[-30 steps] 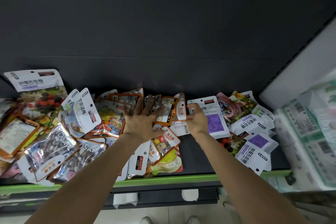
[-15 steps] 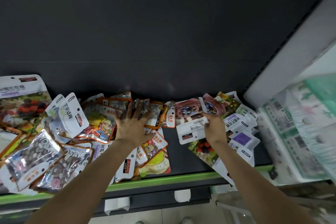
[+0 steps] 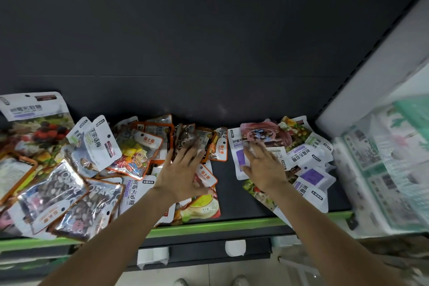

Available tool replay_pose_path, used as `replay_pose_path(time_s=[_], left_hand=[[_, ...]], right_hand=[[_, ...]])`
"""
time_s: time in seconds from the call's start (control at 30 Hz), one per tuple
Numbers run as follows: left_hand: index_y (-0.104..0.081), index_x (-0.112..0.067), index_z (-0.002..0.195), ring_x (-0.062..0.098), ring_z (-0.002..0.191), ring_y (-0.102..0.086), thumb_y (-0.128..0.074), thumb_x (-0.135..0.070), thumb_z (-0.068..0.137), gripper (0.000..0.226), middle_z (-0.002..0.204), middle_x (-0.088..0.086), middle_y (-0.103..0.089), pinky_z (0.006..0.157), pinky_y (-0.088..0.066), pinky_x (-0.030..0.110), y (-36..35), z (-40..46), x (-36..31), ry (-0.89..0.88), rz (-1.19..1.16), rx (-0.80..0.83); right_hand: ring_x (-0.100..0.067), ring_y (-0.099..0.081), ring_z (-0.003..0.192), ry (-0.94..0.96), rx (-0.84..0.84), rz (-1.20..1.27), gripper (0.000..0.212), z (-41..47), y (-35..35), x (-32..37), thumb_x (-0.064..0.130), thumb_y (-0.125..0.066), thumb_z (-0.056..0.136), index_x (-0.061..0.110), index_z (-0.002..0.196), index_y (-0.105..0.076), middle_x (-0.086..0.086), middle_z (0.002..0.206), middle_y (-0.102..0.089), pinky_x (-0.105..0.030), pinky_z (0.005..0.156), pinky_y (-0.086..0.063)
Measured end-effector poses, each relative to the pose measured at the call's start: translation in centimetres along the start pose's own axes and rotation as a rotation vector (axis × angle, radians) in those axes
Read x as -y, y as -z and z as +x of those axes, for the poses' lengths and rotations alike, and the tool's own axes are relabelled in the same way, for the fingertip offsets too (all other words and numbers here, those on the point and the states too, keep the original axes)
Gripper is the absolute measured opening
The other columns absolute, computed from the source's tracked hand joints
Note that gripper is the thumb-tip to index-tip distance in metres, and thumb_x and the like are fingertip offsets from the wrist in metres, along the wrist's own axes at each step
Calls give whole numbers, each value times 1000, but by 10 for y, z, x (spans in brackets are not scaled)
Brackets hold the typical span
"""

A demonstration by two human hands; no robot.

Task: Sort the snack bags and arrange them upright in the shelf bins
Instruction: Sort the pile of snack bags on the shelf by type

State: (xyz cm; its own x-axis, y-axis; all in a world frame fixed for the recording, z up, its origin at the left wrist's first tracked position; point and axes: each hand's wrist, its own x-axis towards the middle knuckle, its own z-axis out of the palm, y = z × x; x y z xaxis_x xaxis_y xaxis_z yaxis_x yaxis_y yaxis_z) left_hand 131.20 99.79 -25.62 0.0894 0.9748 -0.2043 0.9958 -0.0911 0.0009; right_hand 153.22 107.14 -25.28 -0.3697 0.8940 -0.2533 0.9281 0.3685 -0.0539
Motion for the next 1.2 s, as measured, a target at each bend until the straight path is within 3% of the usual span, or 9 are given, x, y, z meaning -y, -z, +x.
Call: replay_pose_path(time_s=[0.07,0.17,0.27,0.37,0.57,0.77,0.9,1.0,1.2], left_hand=[[4,-25,151,23,146,8,-17,-89,61,113,159,-3,5,115,4,53,-6,-5,3,4,54,47],[2,-26,152,24,146,7,-37,-77,79,96,159,-2,7,115,3,53,-2,-7,7,-10,70,38],[-32,-25,147,28,141,-25,-48,-58,82,74,154,3,-28,113,-18,53,3,-13,19,-87,62,-92],[-59,-21,127,30,118,-57,-74,-43,69,63,129,3,-60,97,-43,51,1,-20,32,-85,-10,-216],[-27,-31,148,20,145,-16,-49,-43,94,60,158,-6,-18,117,-11,39,3,-19,36,-81,-103,-101],[-8,-36,150,16,147,4,-36,-52,96,63,159,-9,3,118,1,38,-4,-20,41,-84,-16,12],[-5,-37,150,17,147,6,-37,-52,96,65,160,-8,4,118,1,39,-4,-20,40,-81,-18,29],[-7,-37,151,18,147,5,-40,-52,95,66,160,-8,3,118,0,42,-6,-21,37,-67,-44,25],[-5,-36,150,18,146,7,-45,-55,92,73,159,-8,2,118,2,42,-9,-18,37,-61,-79,36]], right_hand=[[-21,9,147,-47,19,-26,70,-4,-3,-4,43,-35,100,20,152,6,0,159,9,-43,117,-12],[-22,9,147,-85,-29,13,68,-10,-3,4,33,-38,100,18,152,3,-3,160,8,-41,118,-8],[-20,-2,147,2,-107,102,60,-15,-2,25,24,-43,99,20,151,-13,-3,159,-6,-35,119,-11],[-18,-16,144,97,-27,309,58,-16,0,51,27,-43,99,22,151,-17,1,157,-15,-31,115,-21],[-22,-21,143,23,73,433,73,-11,-23,79,50,-54,90,21,149,-22,-1,155,-17,-37,114,-28],[-21,5,147,-45,185,263,104,-14,-32,95,75,-51,75,27,152,-2,2,158,12,-41,120,-4],[-19,-7,147,-51,117,222,77,-13,-24,78,53,-52,89,23,151,-16,1,160,-2,-42,120,-7],[-23,-31,137,-113,-63,289,55,-16,-20,64,22,-58,92,14,143,-37,-6,149,-34,-35,112,-32],[-31,-29,131,-155,64,124,99,-17,-23,81,71,-61,70,17,145,-25,-12,138,-33,-43,107,-31]])
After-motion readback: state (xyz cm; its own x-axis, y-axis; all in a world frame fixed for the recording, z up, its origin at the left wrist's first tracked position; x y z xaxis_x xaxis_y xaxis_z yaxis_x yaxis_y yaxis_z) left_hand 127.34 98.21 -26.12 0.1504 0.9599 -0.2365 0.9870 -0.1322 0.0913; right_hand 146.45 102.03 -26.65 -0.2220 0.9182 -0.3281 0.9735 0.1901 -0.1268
